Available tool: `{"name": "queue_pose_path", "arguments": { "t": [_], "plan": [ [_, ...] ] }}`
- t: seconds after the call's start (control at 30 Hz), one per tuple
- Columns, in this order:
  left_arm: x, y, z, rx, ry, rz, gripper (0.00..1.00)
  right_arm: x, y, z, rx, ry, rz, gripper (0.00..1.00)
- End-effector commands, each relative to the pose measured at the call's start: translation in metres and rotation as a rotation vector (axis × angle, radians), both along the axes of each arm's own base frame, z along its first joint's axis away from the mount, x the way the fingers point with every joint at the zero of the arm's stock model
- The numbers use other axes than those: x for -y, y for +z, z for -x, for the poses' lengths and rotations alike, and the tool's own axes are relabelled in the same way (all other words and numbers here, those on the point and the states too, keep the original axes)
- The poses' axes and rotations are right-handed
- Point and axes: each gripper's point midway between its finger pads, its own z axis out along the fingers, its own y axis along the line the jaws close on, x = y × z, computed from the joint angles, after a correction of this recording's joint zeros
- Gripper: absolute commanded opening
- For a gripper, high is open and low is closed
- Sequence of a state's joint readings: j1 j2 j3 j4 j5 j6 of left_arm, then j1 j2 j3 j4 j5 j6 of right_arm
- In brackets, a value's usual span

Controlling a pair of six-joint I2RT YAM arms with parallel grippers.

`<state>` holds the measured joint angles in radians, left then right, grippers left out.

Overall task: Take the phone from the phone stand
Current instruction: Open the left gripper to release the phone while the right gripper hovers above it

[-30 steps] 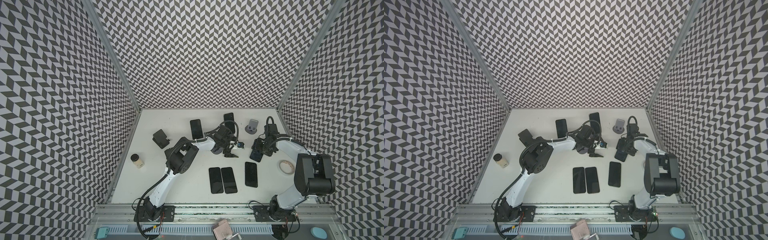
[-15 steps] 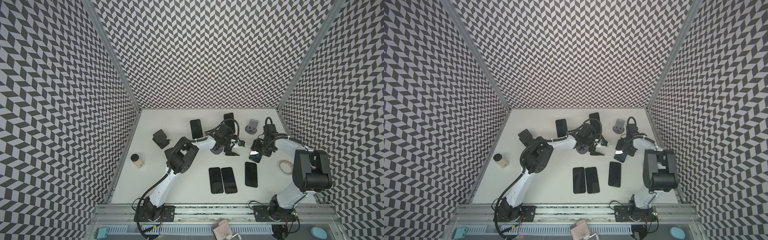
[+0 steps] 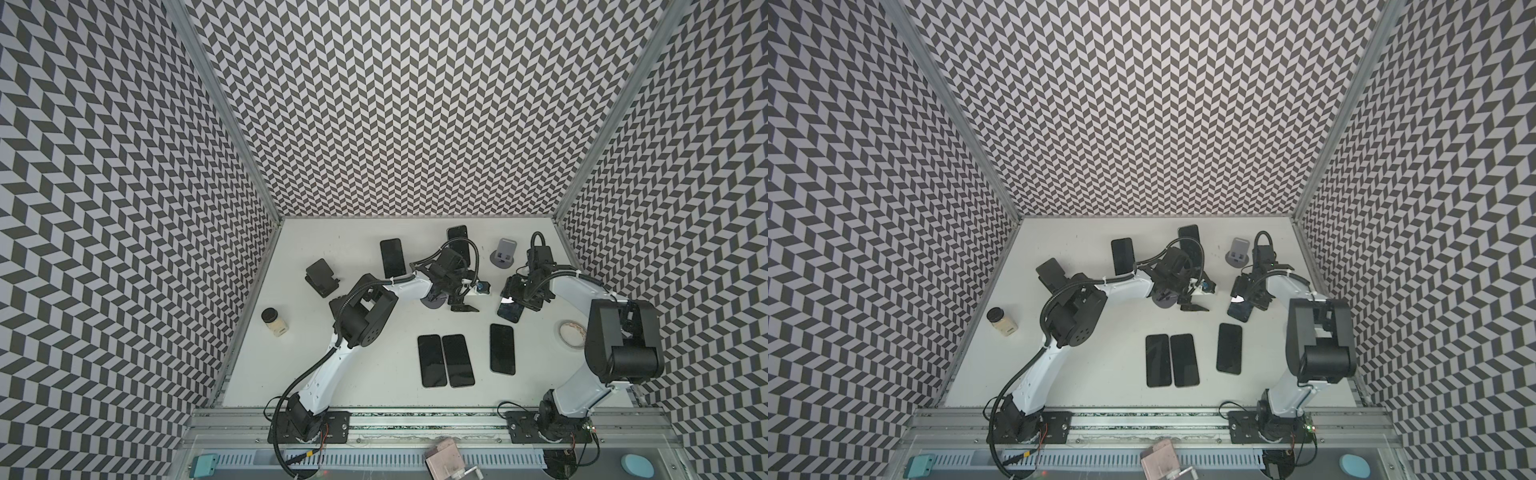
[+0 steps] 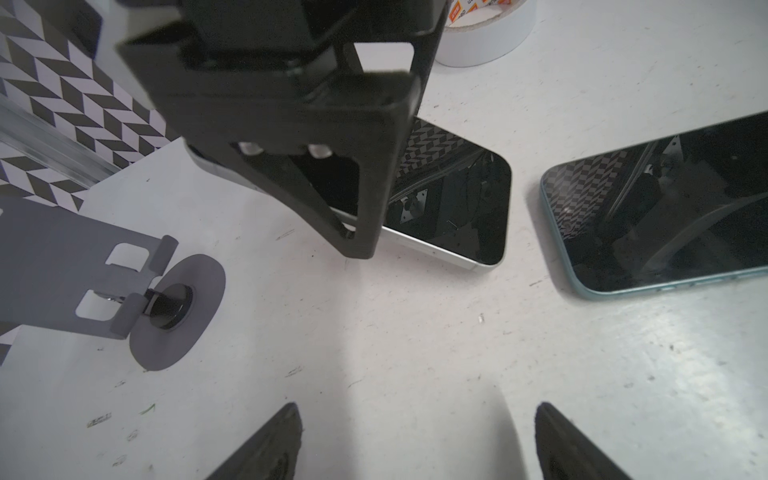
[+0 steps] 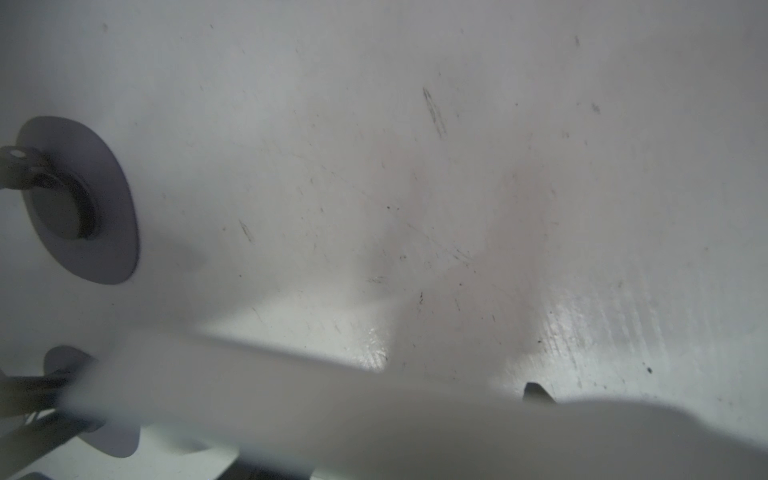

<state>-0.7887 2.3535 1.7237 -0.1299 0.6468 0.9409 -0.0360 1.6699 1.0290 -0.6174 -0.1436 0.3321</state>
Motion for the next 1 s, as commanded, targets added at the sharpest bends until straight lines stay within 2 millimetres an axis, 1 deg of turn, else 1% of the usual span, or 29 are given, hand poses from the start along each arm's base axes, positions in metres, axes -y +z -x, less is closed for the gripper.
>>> {"name": "queue_pose_path", "arguments": {
  "t": [0.0,0.13,0.23,0.27,0.4,0.57,0.77,0.87,0.97],
  "plan": [
    [0.003,0.055,0.017,0.058,-0.016,0.073,0.88,0.0,0.005,-0.012,0.026,0.006,-0.005,0.59],
    [-0.003,0.107,0.037,0.098,-0.018,0.127,0.88,0.001,-0.003,-0.016,0.005,-0.001,-0.005,0.6],
    [-0.007,0.13,0.045,0.071,-0.018,0.133,0.88,0.0,-0.008,-0.018,-0.01,-0.002,-0.009,0.62],
    [-0.008,0.133,0.047,0.07,-0.017,0.134,0.88,0.0,-0.009,-0.019,-0.01,-0.001,-0.007,0.63],
    [-0.006,0.135,0.053,0.093,-0.009,0.113,0.88,0.002,-0.012,-0.021,-0.024,0.003,0.004,0.69],
    [-0.002,0.145,0.06,0.101,-0.01,0.125,0.88,0.008,-0.017,-0.019,-0.046,-0.01,0.035,0.76],
    [0.001,0.152,0.066,0.09,-0.015,0.15,0.88,0.009,-0.022,-0.017,-0.059,-0.025,0.033,0.85],
    [0.0,0.154,0.066,0.096,-0.006,0.15,0.88,0.008,-0.02,-0.018,-0.054,-0.029,0.028,0.87],
    [-0.002,0.158,0.065,0.102,0.007,0.149,0.88,0.007,-0.013,-0.018,-0.038,-0.031,0.025,0.88]
  ]
}}
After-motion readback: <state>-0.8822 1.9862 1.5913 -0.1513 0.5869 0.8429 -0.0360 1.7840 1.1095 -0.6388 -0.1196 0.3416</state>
